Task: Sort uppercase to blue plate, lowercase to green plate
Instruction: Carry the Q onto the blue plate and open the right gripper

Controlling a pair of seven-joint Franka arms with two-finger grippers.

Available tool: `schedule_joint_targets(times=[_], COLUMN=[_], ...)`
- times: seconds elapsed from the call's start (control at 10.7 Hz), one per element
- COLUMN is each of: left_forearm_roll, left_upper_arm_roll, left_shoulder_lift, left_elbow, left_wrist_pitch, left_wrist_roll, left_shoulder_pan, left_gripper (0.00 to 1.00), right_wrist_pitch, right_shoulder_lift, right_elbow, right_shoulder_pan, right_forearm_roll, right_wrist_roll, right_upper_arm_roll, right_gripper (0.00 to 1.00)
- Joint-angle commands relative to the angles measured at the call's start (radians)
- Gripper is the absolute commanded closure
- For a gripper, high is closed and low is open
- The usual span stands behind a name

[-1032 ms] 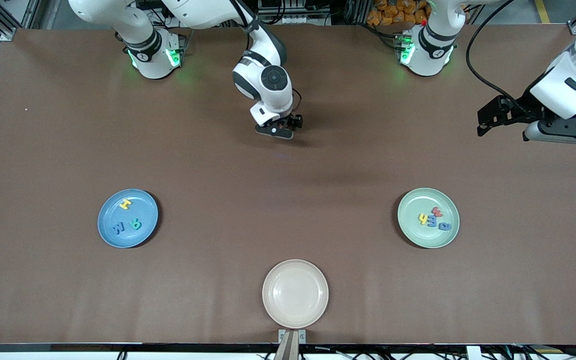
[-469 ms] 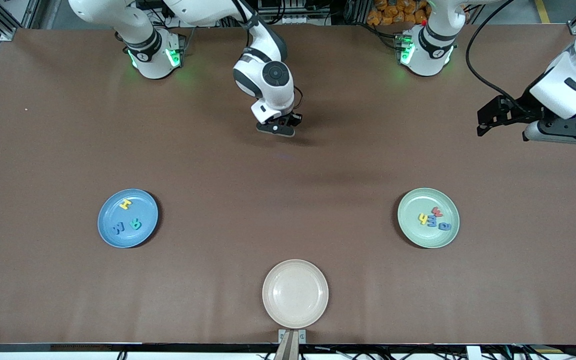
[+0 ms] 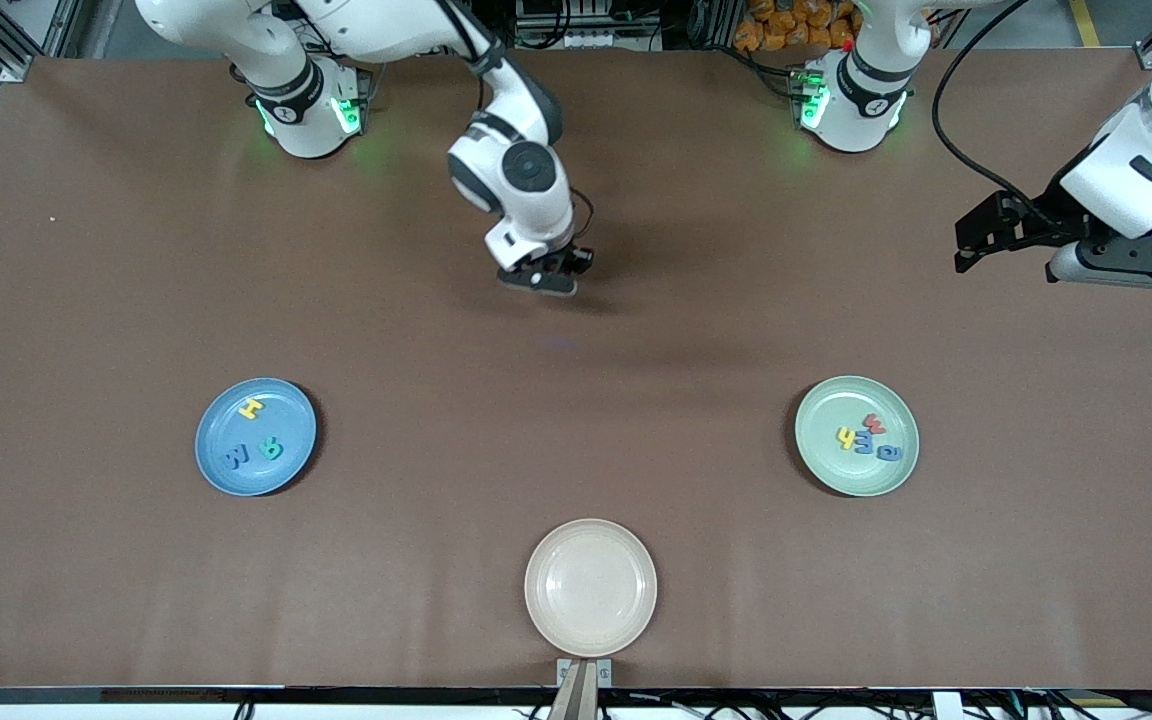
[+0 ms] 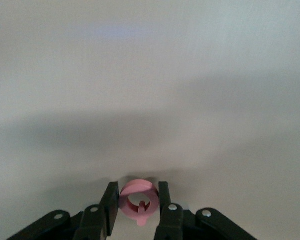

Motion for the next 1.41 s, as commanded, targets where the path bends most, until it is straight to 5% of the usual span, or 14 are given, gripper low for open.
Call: schedule_joint_targets(times=[0.0, 0.19, 0.47, 0.66, 0.84, 1.03, 1.31], left_forearm_roll=[-0.014, -0.014, -0.014, -0.014, -0.019, -0.014, -0.014], left_upper_arm_roll=[-0.003, -0.003, -0.003, -0.003, -0.003, -0.003, -0.003], left_shoulder_lift=[-0.008, -0.006, -0.005, -0.005, -0.005, -0.005, -0.006], left_elbow=[-0.003, -0.003, -0.003, -0.003, -0.001, -0.004, -0.004], left_wrist_pitch=[-0.001, -0.001, 0.004, 0.004, 0.005, 0.010, 0.010], left_wrist_roll=[0.007, 0.007, 0.005, 0.005, 0.005, 0.003, 0.003], left_shoulder_pan=[0.009, 0.008, 0.008, 0.009, 0.008, 0.009, 0.009], left_gripper=[0.00, 0.00, 0.00, 0.00, 0.00, 0.00, 0.00], right_wrist_pitch=[-0.085, -0.192, -0.313, -0.293, -0.258, -0.236, -0.412], right_shoulder_lift=[-0.038, -0.058, -0.058, -0.048, -0.043, -0.051, -0.187], right_elbow=[0.036, 0.089, 0.180, 0.183, 0.183, 0.183, 0.183], right_shoulder_pan=[-0.179, -0.344, -0.552, -0.563, -0.566, -0.579, -0.556], right_forearm_roll=[-0.030, -0.125, -0.151, -0.151, -0.144, -0.134, -0.134], right_wrist_roll=[-0.282, -0.488, -0.850, -1.019, -1.051, -1.047, -1.035], right_upper_arm_roll=[-0.022, -0.050, -0.077, -0.172, -0.190, -0.190, -0.190], right_gripper=[1.00, 1.00, 1.00, 1.00, 1.00, 0.01, 0.00])
